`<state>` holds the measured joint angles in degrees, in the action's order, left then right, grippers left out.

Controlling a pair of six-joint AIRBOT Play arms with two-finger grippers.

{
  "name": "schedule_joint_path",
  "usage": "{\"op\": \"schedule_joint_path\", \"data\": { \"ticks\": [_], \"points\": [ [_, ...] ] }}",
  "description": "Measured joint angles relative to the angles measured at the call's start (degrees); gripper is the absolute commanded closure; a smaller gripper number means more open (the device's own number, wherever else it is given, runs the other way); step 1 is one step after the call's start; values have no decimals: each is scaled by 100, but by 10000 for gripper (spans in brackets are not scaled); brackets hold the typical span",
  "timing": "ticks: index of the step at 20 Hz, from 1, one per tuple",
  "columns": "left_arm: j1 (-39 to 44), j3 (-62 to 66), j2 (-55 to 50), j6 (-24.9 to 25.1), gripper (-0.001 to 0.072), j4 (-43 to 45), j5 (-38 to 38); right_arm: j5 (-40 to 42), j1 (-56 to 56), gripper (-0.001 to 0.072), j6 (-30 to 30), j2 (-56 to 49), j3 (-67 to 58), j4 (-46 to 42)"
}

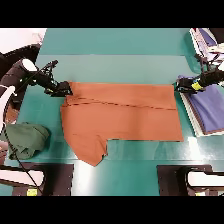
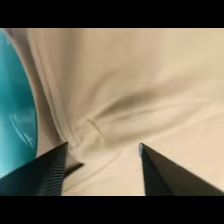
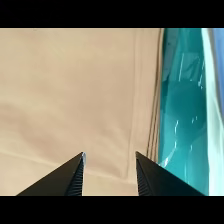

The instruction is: Fold the shirts.

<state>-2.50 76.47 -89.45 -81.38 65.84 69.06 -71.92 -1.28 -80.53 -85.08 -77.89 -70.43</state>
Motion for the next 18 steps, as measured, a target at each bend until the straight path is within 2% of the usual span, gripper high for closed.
{"op": "schedule_joint_path", "data": {
  "ticks": [4,8,13,18],
  "points": [
    [-2,-361,708,-70,217,485,304,-245,0,337,-2,538,122,57],
    [-4,-1790,1939,-251,217,737,564,-560,0,337,-2,1185,157,111],
    [-2,-3917,3451,-424,217,140,616,-608,0,336,-2,1714,166,170],
    [-2,-5082,4028,-538,217,-411,284,-621,0,337,-2,1871,166,186]
  ]
}}
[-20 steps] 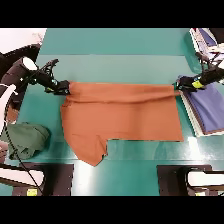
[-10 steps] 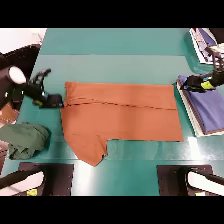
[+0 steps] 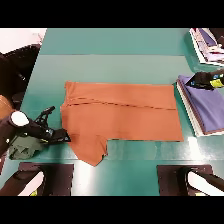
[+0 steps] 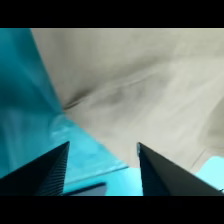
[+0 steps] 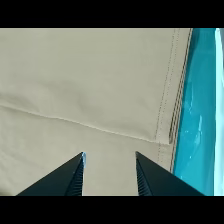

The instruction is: Fold the shirts.

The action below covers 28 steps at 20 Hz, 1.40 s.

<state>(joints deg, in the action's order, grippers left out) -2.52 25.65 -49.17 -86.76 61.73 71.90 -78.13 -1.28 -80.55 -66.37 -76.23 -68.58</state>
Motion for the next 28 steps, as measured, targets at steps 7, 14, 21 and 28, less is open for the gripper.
{"op": "schedule_joint_path", "data": {
  "ticks": [7,14,21,28],
  "points": [
    [4,-658,129,109,617,-863,-765,-13,0,337,0,37,2,7],
    [4,-573,144,457,685,-1318,-667,-459,-470,336,2,337,737,-39],
    [2,-74,144,651,684,-1379,-393,-481,-2326,268,4,1189,3652,20],
    [2,20,144,686,684,-1373,-398,413,-2865,288,0,1403,5281,866]
  ]
}}
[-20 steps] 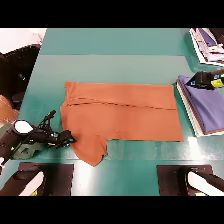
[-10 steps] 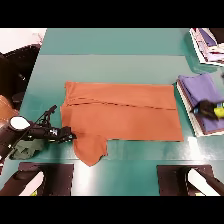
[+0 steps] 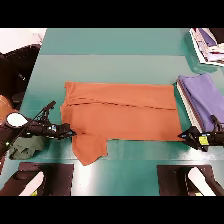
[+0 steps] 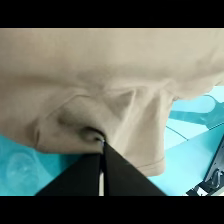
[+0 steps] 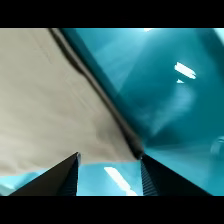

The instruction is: Fold the shirts.

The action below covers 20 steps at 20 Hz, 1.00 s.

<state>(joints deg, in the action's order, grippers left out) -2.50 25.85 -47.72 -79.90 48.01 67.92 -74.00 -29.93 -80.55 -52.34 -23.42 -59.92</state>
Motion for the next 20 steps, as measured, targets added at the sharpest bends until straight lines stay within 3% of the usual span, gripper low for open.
{"op": "schedule_joint_path", "data": {
  "ticks": [3,4,5,9,16,20],
  "points": [
    [0,7,0,2,685,13,-22,404,269,586,-2,15,155,125],
    [0,15,0,2,685,63,-20,525,391,667,2,15,179,144],
    [2,42,0,-2,686,160,-2,595,507,695,2,15,181,129],
    [2,361,61,-151,686,929,428,533,938,696,11,7,-221,-188],
    [4,684,1008,-678,686,1346,1558,-1193,1722,697,4,17,-1464,-1082],
    [4,1012,1021,-769,686,1298,1346,-1108,2304,697,-164,-50,-2288,-1241]
  ]
}}
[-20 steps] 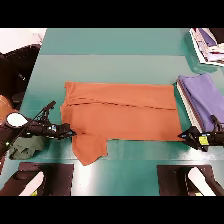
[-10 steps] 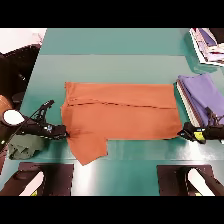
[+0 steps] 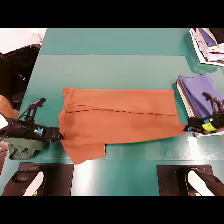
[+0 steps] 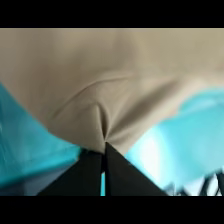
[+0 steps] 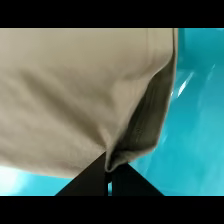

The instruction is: Fold the shirts.

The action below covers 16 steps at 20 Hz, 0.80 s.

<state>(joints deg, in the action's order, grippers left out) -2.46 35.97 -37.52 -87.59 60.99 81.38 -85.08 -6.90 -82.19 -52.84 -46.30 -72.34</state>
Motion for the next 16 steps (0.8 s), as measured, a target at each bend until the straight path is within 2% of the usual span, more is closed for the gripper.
{"op": "schedule_joint_path", "data": {
  "ticks": [3,8,15,16],
  "points": [
    [0,367,-518,160,684,9,-662,511,404,697,-114,-439,-719,-46],
    [0,1488,-2208,660,683,24,-1779,1139,754,697,-234,-1622,-1812,-63],
    [4,3178,-4207,1078,683,20,-2621,1419,855,694,-280,-2990,-2841,-61],
    [4,3292,-4339,1095,681,17,-2734,1429,855,645,-280,-3101,-2920,-55]
  ]
}}
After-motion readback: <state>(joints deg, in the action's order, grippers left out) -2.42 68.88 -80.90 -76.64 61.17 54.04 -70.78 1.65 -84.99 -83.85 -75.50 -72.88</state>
